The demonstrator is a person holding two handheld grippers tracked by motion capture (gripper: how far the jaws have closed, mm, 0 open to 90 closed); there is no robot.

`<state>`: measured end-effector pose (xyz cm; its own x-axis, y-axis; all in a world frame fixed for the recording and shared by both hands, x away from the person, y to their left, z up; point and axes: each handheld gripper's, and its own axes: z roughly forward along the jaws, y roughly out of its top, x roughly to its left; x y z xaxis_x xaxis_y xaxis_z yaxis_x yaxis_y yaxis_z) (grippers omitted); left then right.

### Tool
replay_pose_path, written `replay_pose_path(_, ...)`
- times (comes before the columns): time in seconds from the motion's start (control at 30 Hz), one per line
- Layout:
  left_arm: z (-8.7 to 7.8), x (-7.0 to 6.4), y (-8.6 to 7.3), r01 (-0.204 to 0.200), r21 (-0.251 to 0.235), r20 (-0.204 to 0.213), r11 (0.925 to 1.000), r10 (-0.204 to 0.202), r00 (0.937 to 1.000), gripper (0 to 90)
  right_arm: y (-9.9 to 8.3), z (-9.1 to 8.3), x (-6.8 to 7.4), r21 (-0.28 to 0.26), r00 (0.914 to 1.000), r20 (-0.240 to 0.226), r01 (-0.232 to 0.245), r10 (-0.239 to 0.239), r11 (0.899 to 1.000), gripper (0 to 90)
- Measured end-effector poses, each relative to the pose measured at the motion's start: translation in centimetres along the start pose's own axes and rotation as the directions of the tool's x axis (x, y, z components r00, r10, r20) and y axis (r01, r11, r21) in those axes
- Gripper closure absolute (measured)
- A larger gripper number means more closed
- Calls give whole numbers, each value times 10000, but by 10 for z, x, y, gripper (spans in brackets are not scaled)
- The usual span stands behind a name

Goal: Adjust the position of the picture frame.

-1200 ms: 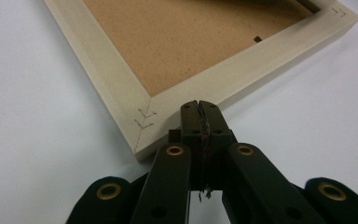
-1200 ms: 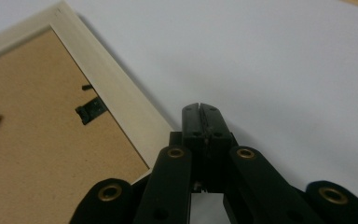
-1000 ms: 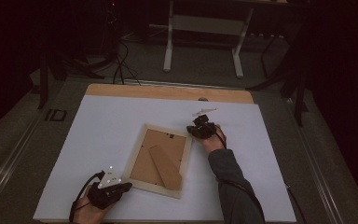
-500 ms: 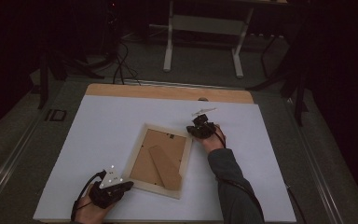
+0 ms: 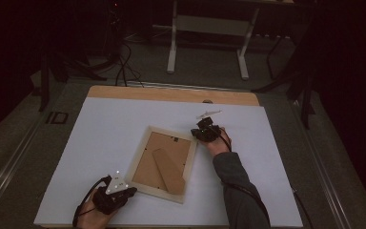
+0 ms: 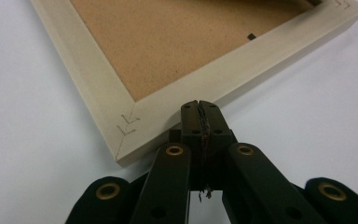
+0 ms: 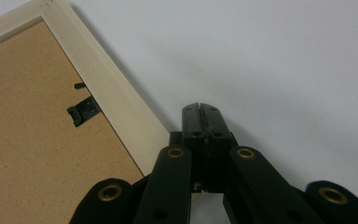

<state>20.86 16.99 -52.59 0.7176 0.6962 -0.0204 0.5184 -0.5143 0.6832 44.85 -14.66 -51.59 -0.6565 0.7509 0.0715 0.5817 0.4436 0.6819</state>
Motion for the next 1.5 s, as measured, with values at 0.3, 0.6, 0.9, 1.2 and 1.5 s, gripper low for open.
replay_pose_path(0.3, 4, -3, 0, -212, 427, -15, 9989, 213, 9998, 900, -1, -1, 0, 41, 10000, -38, 61, -60, 10000, 897)
replay_pose_path(0.6, 7, 2, 1, 84, 280, 60, 9996, -85, 9999, 900, -2, -2, -3, 112, 9999, -64, 102, -101, 9999, 898)
replay_pose_path(0.9, 14, 12, 5, 595, -48, 198, 9982, -594, 9980, 900, -9, -10, -9, 92, 9999, -72, -140, 141, 9999, 897)
replay_pose_path(1.2, 17, 21, 5, 1015, -272, 310, 9945, -1007, 9944, 900, -14, -20, -15, 212, 9994, -306, 181, -175, 9996, 897)
replay_pose_path(1.5, 19, 24, 10, 781, -96, 42, 9969, -781, 9969, 900, -11, -20, -16, 377, 9992, -251, 316, -307, 9988, 897)
